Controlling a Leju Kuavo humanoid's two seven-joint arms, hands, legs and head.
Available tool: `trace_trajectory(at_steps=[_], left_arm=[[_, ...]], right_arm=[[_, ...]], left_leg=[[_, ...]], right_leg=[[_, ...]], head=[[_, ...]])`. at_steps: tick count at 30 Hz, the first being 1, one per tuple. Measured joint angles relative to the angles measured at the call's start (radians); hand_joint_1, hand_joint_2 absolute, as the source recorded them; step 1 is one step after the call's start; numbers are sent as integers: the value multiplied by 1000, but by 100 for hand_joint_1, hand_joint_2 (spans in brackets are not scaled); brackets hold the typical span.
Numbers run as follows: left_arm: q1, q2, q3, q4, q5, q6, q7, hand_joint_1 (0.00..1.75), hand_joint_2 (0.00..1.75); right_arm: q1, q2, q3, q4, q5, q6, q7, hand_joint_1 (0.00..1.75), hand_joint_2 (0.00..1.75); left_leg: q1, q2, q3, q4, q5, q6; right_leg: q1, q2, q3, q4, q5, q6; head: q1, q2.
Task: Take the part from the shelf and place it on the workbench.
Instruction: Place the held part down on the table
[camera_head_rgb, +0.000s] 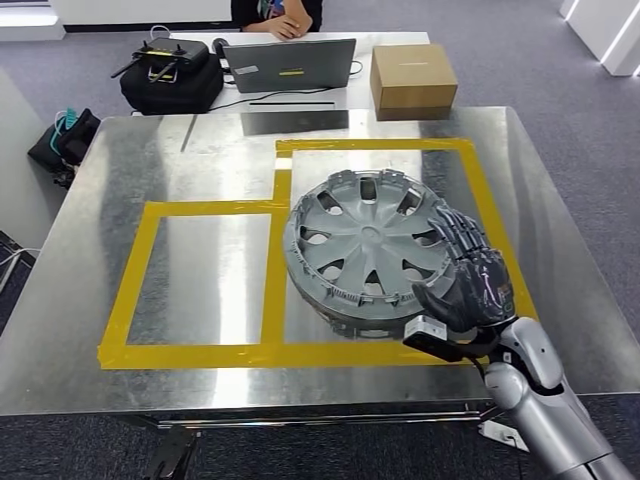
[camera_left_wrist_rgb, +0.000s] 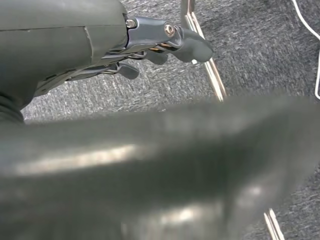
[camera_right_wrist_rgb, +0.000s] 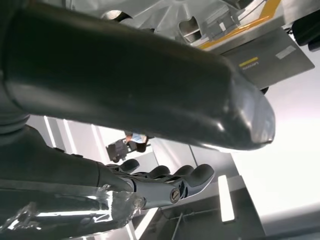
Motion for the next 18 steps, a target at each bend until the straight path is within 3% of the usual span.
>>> trace_trajectory(at_steps=[7, 10, 14, 18], left_arm=[[6, 0, 9, 0, 1, 5, 1, 0, 0], [9, 0, 17, 0, 9, 7, 12, 0, 0], [23, -1, 39, 0, 29, 27, 55, 0, 0], [33, -3, 61, 0, 31, 101, 112, 0, 0]], right_arm=[[43, 0, -11, -49, -5, -20, -4, 0, 0], [73, 7, -25, -87, -80, -39, -38, 0, 0], [167, 57, -62, -201, -243, -74, -108, 0, 0], [234, 110, -73, -280, -273, -79, -140, 0, 0]], left_leg=[[0, -1, 0, 0, 0, 0], [0, -1, 0, 0, 0, 0], [0, -2, 0, 0, -2, -1], [-1, -2, 0, 0, -5, -1]], right_leg=[[0, -1, 0, 0, 0, 0], [0, -2, 0, 0, -1, 0], [0, -2, 1, 0, -3, 0], [-1, -2, 1, -1, -4, 2]], head=[[0, 0], [0, 0], [0, 0], [0, 0]])
